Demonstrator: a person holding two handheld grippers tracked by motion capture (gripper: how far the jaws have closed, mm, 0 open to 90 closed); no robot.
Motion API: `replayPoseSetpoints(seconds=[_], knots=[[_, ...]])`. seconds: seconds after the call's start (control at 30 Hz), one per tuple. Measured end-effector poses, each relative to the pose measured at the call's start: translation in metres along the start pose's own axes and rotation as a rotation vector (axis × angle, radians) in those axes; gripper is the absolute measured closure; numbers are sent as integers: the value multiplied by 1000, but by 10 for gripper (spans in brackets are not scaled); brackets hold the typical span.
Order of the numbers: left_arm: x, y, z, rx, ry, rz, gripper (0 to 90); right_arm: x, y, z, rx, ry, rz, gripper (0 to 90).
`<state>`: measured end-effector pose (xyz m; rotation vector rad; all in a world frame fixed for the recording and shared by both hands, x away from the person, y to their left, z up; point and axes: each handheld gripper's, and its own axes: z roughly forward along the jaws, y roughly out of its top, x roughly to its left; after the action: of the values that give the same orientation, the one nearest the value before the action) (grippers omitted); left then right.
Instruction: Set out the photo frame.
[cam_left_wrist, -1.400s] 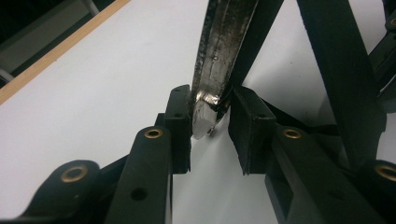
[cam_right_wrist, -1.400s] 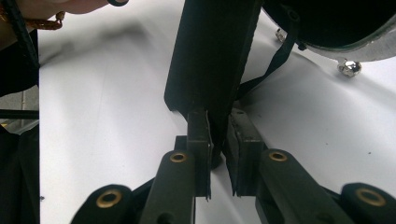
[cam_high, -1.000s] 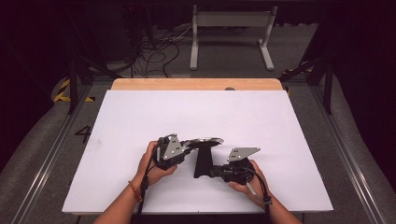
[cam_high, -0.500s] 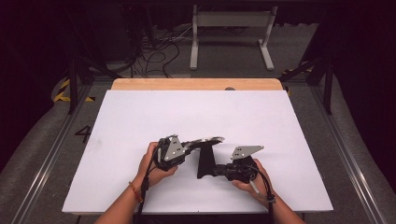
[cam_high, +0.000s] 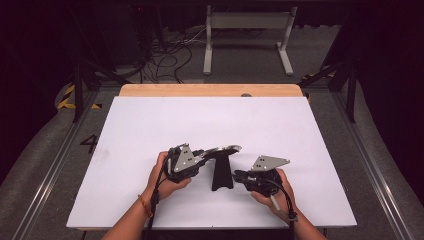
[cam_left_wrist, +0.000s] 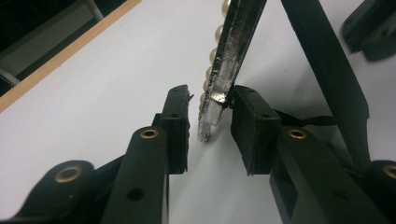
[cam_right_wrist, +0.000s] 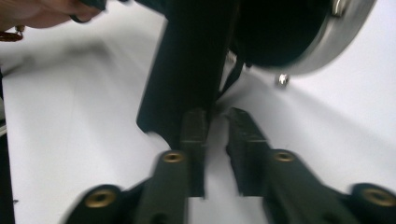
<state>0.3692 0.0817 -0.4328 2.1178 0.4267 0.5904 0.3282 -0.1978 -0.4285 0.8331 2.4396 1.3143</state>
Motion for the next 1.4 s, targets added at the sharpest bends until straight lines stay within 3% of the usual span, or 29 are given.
replayPoseSetpoints(seconds=[0.1, 0.13, 0.2, 0.27, 0.3, 0.5, 0.7, 0.8, 0.97, 1.13, 1.23, 1.4], knots=[[-1, 0, 2, 12, -3, 5, 740, 8, 6, -7, -43, -6, -36, 900], [-1, 1, 2, 14, 4, 12, 748, 18, 10, -10, -92, 1, -64, 900], [-1, 1, 2, 15, 2, 14, 750, 24, 12, -10, -102, 1, -73, 900], [-1, 1, 2, 20, 5, 12, 752, 42, 15, 2, -123, -29, -92, 900], [-2, 1, 2, 19, 8, 17, 753, 47, 15, 8, -124, -15, -85, 900], [-2, 1, 2, 22, 15, 20, 751, 67, 14, 41, -69, -41, -127, 900], [-2, 2, 3, 18, 13, 17, 743, 77, 4, 61, -1, -92, -162, 900], [-3, 1, 4, 14, 13, 10, 741, 78, 1, 66, 30, -133, -178, 900], [-3, 2, 4, 21, 12, 8, 750, 77, 3, 66, 61, -140, -229, 900], [-5, 2, 3, 26, 31, 4, 752, 73, 1, 62, 76, -128, -193, 900], [-5, 1, 2, 30, 32, 6, 753, 62, -3, 56, 73, -106, -137, 900], [-6, 2, 2, 24, 42, 0, 747, 57, -6, 49, 80, -116, -121, 900]])
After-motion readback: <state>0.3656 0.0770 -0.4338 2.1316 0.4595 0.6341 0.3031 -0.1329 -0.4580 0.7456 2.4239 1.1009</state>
